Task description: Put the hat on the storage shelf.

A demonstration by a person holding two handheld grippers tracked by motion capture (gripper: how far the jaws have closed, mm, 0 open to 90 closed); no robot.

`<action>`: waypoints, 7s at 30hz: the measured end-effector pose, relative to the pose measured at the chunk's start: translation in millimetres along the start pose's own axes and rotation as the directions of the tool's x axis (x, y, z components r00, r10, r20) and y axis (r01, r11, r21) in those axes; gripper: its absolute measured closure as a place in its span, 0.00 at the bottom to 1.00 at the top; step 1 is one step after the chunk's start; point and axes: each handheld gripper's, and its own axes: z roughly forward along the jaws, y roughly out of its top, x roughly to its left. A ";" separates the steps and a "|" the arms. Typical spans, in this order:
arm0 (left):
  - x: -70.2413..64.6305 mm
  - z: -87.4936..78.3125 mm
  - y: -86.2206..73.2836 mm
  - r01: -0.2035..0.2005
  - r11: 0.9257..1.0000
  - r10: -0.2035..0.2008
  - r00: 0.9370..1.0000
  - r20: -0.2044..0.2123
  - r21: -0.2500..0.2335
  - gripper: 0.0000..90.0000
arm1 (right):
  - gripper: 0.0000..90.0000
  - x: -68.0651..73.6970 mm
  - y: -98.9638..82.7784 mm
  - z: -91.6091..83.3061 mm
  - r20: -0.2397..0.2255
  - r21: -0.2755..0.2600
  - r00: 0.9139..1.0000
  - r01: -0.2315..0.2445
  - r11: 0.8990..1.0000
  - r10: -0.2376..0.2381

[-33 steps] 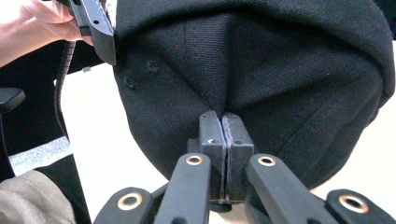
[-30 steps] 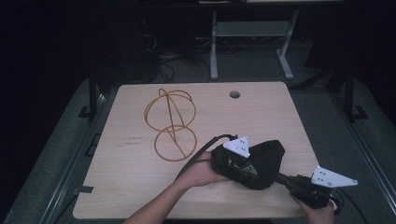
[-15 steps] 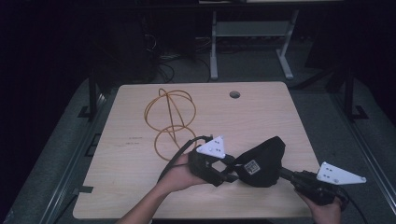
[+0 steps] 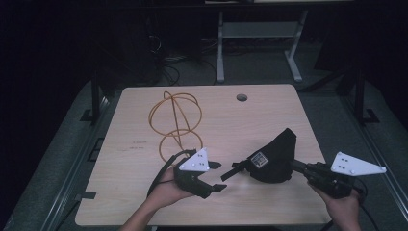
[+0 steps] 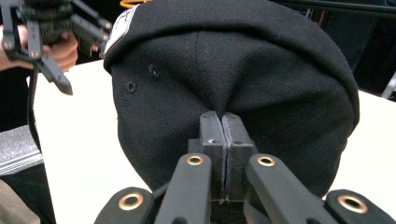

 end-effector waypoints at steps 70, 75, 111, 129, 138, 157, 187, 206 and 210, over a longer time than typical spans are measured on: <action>-3.4 3.5 -50.4 -0.001 1.000 0.001 0.997 -0.081 -0.006 0.34 | 0.99 17.9 219.3 126.8 -0.170 0.040 0.962 0.221 0.974 -0.212; -4.8 4.5 -50.4 -0.004 1.000 0.004 0.997 -0.075 -0.009 0.34 | 0.99 21.9 234.1 139.4 -0.176 0.060 0.956 0.249 0.967 -0.235; -14.6 29.6 -44.8 -0.073 0.997 0.072 0.997 0.012 0.030 0.35 | 0.97 63.1 273.6 301.7 -0.270 0.239 0.940 0.277 0.930 -0.211; -11.0 20.4 -49.1 -0.028 1.000 0.028 0.999 -0.028 0.002 0.33 | 0.52 30.4 251.6 280.4 -0.271 0.221 0.958 0.152 0.963 -0.089; -6.7 16.3 -51.4 -0.008 1.000 0.008 0.999 -0.039 -0.003 0.31 | 0.46 16.8 243.1 270.9 -0.264 0.224 0.963 0.119 0.967 -0.057; -2.5 13.8 -56.4 0.030 1.000 -0.030 0.998 -0.056 -0.005 0.29 | 0.37 0.8 235.6 253.9 -0.233 0.247 0.972 0.074 0.966 -0.015; 2.1 8.8 -60.6 0.053 0.998 -0.054 0.996 -0.076 -0.017 0.29 | 0.29 -22.9 218.1 213.2 -0.180 0.255 0.983 0.026 0.967 0.021; 3.2 7.5 -61.6 0.054 0.998 -0.055 0.995 -0.085 -0.019 0.29 | 0.26 -35.9 195.9 185.7 -0.150 0.257 0.988 0.003 0.966 0.037; 3.0 7.5 -62.0 0.048 0.999 -0.050 0.995 -0.087 -0.022 0.29 | 0.26 -39.0 186.2 177.9 -0.142 0.262 0.989 -0.001 0.965 0.040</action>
